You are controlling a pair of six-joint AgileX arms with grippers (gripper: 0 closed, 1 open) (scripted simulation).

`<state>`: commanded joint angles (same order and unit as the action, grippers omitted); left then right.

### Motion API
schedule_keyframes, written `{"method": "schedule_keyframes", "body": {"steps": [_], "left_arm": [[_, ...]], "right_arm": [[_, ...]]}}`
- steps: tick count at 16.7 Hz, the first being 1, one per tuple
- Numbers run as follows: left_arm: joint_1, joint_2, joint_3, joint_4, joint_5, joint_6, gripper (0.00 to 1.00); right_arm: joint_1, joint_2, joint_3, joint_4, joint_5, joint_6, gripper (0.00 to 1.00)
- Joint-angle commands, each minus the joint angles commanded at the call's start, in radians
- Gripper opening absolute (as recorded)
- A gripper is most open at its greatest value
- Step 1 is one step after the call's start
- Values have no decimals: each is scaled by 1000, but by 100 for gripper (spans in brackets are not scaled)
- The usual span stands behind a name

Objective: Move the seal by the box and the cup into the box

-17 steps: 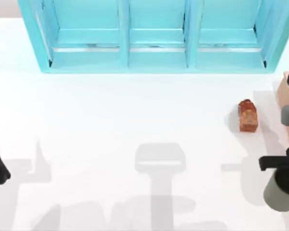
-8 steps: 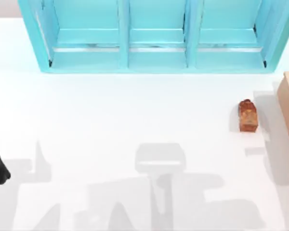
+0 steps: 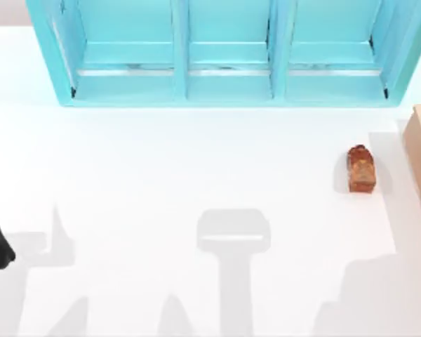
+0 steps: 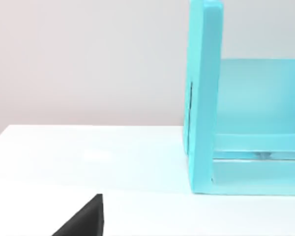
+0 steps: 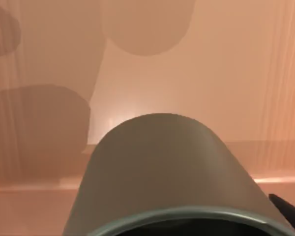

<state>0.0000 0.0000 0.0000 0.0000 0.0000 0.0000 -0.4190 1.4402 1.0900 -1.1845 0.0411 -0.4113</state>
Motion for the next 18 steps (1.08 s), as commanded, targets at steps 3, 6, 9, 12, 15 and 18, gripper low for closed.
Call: {"method": "schedule_keyframes", "body": {"steps": [3, 6, 9, 12, 15, 18], "left_arm": [[0, 0, 0, 0, 0, 0, 100], [0, 0, 0, 0, 0, 0, 100], [0, 0, 0, 0, 0, 0, 100], [0, 0, 0, 0, 0, 0, 100], [0, 0, 0, 0, 0, 0, 100], [0, 0, 0, 0, 0, 0, 100]], "right_arm": [[-87, -7, -17, 23, -2, -88, 0], [-95, -9, -20, 26, -3, -96, 0], [-90, -7, -17, 26, -3, -93, 0], [-59, -8, -18, 74, -12, -58, 0], [-43, -12, -32, 124, -11, -23, 0], [-43, -1, -92, 178, -8, -9, 0]]}}
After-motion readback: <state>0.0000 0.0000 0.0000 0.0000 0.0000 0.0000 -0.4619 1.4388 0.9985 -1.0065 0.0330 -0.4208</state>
